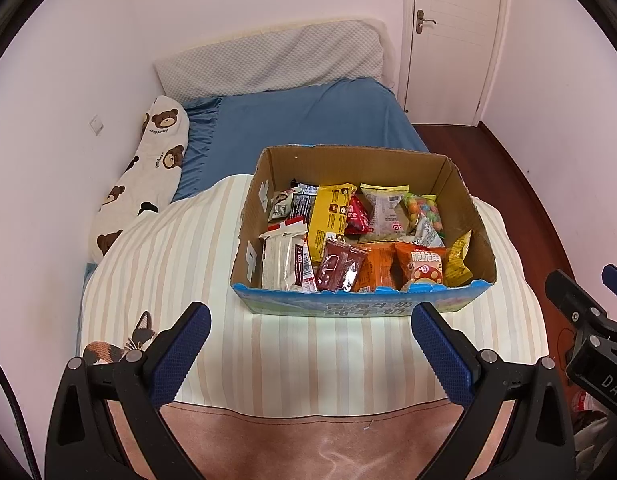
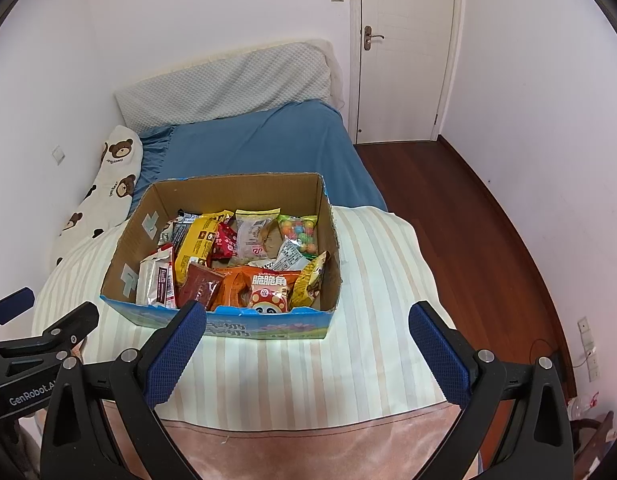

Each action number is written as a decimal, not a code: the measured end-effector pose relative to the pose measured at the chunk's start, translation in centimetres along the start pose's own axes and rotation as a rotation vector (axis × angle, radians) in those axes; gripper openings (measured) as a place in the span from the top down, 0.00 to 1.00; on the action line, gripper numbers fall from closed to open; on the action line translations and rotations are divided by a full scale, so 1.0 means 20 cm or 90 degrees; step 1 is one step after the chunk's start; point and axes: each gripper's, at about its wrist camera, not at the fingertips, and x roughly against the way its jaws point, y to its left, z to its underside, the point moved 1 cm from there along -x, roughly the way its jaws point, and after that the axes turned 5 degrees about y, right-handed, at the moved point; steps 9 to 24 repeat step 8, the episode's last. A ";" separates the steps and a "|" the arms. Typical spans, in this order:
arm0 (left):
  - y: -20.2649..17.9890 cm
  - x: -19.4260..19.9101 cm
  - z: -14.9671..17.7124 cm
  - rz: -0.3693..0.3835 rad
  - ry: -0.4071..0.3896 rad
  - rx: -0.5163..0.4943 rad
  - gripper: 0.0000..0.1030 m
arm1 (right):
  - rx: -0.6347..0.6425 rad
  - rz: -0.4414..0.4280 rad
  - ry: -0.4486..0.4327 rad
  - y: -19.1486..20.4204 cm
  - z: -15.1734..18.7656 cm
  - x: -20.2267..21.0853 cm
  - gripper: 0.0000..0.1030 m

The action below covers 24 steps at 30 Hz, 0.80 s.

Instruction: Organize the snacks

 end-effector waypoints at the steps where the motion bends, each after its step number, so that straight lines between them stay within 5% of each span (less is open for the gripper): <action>1: 0.00 0.00 0.00 0.001 0.000 0.001 0.00 | 0.000 0.000 0.000 0.00 0.00 0.00 0.00; 24: 0.01 0.00 0.01 -0.004 -0.011 -0.001 0.00 | 0.000 -0.003 0.003 0.00 0.00 0.00 0.00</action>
